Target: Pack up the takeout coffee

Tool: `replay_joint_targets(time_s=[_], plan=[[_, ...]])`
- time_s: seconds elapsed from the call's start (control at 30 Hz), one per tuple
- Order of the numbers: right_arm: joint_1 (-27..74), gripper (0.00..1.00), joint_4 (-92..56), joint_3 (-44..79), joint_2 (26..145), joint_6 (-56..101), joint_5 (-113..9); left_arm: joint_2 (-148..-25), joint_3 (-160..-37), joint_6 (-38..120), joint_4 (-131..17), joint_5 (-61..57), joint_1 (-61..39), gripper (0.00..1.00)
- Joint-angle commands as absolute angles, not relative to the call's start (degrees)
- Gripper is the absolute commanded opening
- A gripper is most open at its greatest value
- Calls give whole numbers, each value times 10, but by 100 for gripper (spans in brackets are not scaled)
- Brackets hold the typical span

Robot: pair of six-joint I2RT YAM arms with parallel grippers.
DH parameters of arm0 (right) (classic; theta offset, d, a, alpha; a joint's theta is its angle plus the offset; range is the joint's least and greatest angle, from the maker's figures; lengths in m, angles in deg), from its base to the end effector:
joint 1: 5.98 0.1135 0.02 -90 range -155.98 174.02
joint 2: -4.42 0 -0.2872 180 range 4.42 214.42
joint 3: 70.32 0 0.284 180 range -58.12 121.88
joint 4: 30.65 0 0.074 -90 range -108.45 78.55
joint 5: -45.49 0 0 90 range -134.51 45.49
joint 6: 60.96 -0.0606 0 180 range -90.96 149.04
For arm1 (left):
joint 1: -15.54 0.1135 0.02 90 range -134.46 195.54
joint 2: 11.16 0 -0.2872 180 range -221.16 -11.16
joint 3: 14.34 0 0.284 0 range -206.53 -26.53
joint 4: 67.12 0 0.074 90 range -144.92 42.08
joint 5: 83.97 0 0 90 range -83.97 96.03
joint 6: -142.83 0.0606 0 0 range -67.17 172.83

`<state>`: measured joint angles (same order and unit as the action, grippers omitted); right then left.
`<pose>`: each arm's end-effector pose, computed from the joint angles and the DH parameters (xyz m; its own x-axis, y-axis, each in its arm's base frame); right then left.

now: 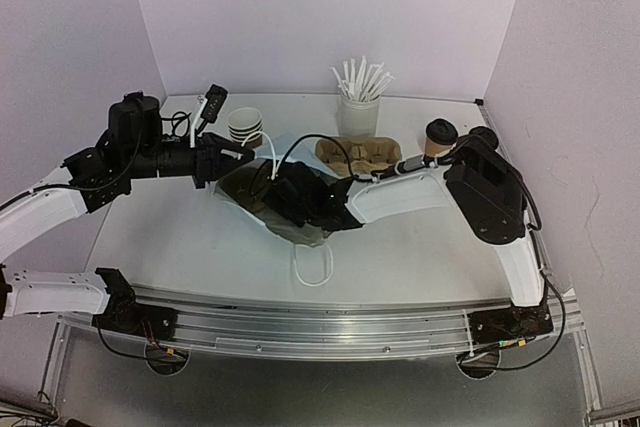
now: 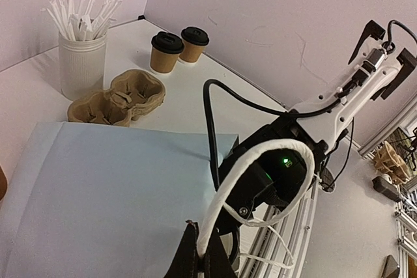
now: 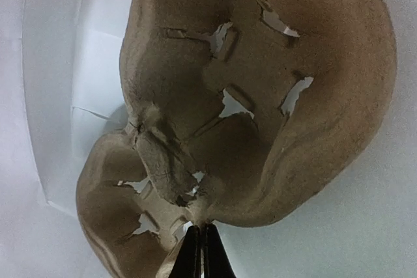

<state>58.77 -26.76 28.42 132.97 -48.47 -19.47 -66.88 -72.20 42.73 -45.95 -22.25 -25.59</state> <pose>0.2589 0.4889 0.1254 -0.7046 0.5797 -0.4092 0.0863 0.6424 0.7615 0.1788 -0.1943 0.3199 -0.4025 0.1465 -0.9036 0.8593 0.4006 -0.3179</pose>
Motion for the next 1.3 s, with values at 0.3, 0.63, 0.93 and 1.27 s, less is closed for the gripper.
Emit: replay_joint_targets(time_s=[0.3,0.63,0.93,1.27], plan=[[551,0,-583,223,1359,-269,-168,-679,-776,434,-415,-287,-225,0],[551,0,-758,229,1404,-248,-198,-696,-776,425,-413,-293,-211,0],[550,0,-687,210,1396,-312,-102,-707,-786,426,-413,-318,-210,0],[550,4,-388,248,1356,-421,-90,-700,-806,406,-424,-323,-209,0]])
